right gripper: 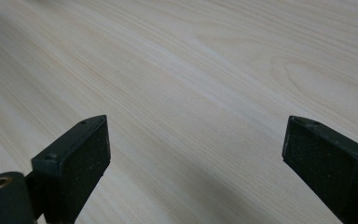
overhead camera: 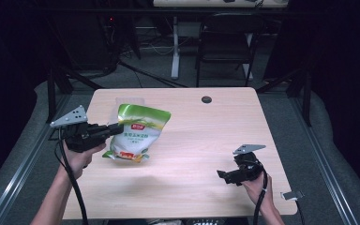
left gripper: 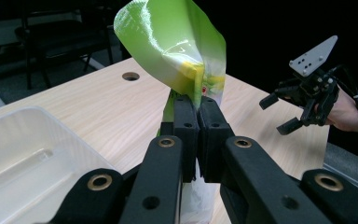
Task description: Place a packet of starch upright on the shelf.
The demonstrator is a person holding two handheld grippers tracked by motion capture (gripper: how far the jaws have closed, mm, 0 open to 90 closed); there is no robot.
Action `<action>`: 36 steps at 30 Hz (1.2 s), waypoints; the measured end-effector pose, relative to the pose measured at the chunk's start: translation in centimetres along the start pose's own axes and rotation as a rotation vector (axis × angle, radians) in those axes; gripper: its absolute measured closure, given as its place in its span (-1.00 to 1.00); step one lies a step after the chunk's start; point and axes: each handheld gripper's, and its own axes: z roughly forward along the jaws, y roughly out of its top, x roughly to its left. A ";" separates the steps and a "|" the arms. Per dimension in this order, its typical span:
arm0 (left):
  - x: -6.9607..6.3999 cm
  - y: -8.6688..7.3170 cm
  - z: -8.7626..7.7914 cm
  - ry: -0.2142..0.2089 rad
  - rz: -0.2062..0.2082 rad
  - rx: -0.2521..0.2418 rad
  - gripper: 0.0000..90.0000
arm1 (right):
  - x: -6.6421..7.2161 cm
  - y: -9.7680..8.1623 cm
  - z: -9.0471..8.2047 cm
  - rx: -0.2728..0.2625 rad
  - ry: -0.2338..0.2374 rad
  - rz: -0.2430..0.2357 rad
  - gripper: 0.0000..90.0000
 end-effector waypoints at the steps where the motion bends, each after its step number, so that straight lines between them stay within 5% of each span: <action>1: 0.1 0.2 0.0 0.003 0.004 0.002 0.96 | 0.0 0.0 0.0 -0.001 -0.001 0.000 -0.84; 36: 4.4 3.4 -0.6 0.069 0.031 -0.086 0.95 | 0.0 0.0 0.0 0.010 -0.005 -0.013 -0.87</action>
